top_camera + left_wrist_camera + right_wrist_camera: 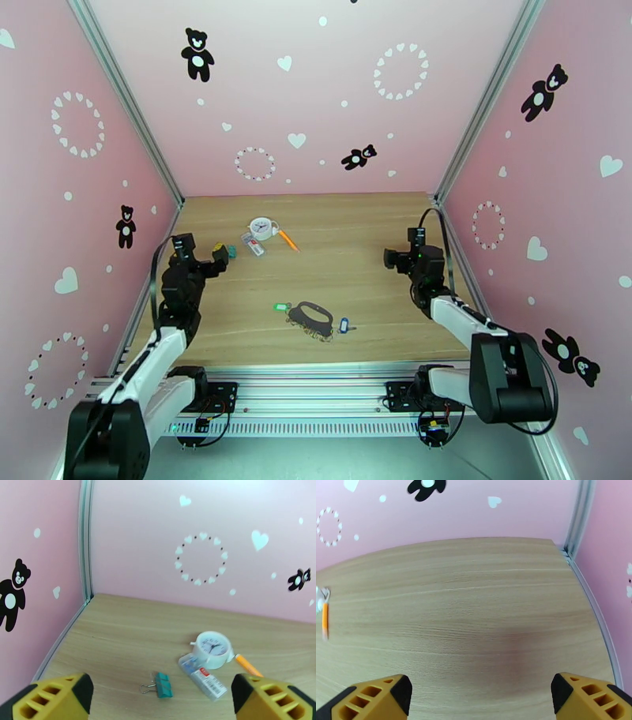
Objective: Remove the keys from the keyring
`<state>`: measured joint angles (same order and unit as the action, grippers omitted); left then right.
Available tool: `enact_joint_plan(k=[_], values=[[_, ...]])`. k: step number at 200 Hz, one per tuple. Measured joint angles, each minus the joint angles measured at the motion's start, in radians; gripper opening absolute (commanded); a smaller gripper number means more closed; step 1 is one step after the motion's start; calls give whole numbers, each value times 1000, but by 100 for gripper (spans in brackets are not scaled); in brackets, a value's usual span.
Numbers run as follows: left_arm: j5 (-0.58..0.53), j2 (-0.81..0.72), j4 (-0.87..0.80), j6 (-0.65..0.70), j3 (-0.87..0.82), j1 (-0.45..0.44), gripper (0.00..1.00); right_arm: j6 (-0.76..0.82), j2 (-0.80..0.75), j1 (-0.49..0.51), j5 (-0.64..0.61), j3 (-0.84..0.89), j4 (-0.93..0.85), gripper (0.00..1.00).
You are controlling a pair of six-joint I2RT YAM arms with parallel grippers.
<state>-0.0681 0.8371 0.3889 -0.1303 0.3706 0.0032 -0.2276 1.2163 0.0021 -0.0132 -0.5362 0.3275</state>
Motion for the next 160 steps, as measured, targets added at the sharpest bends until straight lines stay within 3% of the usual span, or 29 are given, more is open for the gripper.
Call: enact_joint_plan(k=[43, 106, 133, 160], values=[[0, -122, -162, -231, 10, 0, 99, -271, -180, -3, -56, -64, -319, 99], [61, -55, -377, -382, 113, -11, 98, -347, -330, 5, 88, -64, -539, 99], [86, -79, -450, -383, 140, -86, 99, -357, -333, 48, 151, -65, -612, 99], [116, -82, -501, -383, 155, -221, 99, -373, -295, 148, 198, -74, -680, 99]])
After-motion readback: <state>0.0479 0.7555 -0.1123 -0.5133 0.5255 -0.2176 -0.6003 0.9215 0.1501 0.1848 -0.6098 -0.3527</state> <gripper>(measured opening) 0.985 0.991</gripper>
